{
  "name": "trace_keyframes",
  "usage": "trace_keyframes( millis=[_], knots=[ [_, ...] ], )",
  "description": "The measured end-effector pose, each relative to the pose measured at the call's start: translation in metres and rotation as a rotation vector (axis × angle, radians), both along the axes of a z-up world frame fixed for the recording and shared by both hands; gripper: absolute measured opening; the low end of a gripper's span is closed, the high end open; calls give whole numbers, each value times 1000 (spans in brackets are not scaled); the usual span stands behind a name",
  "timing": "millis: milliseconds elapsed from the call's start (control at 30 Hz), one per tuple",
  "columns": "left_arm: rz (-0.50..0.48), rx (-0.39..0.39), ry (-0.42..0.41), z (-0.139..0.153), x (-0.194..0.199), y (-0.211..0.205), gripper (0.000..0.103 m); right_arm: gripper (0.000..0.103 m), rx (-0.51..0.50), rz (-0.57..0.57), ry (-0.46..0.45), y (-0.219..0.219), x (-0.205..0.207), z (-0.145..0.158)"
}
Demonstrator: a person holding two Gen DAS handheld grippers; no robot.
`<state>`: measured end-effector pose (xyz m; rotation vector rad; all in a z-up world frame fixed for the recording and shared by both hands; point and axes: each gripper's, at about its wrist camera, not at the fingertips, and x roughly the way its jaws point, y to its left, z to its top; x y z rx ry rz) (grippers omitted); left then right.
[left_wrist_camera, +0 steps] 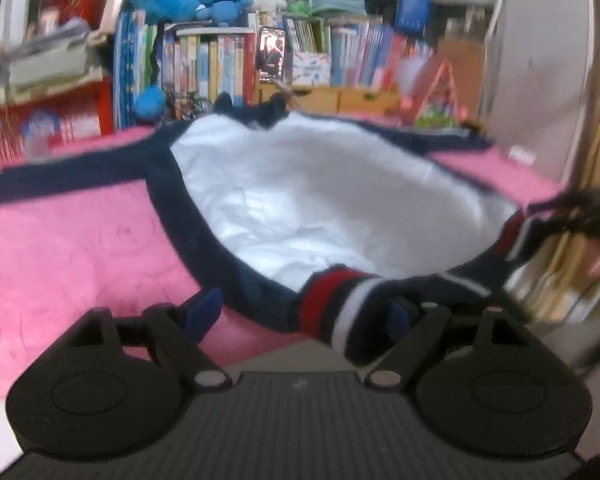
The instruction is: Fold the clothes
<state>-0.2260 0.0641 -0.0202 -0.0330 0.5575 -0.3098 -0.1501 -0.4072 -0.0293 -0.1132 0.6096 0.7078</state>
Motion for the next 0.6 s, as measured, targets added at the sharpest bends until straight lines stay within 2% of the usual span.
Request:
trace_keyframes(
  millis=[67,167,267,300,333,400,467,600],
  knots=[
    [9,-30,3,-1,-10,18,88,86,65,24,53,-15,2,7],
    [102,-57,-24,5,-26,40,88,88,116,-55,68,-42,2,20],
    [242,-204,-101,15,-40,69,88,92,160,-184,15,-56,2,37],
    [309,-255,-120,18,-39,77,88,92,155,-200,-25,-46,4,38],
    [368,-246,-144,22,-35,75,88,93,149,-215,-66,-35,5,39],
    [454,-147,-214,29,-23,54,87,94,137,-243,-147,-12,8,41],
    [467,-99,-280,25,6,16,85,94,123,-257,-244,23,12,38],
    [400,-144,-326,4,64,-49,82,93,99,-225,-407,113,19,15]
  ],
)
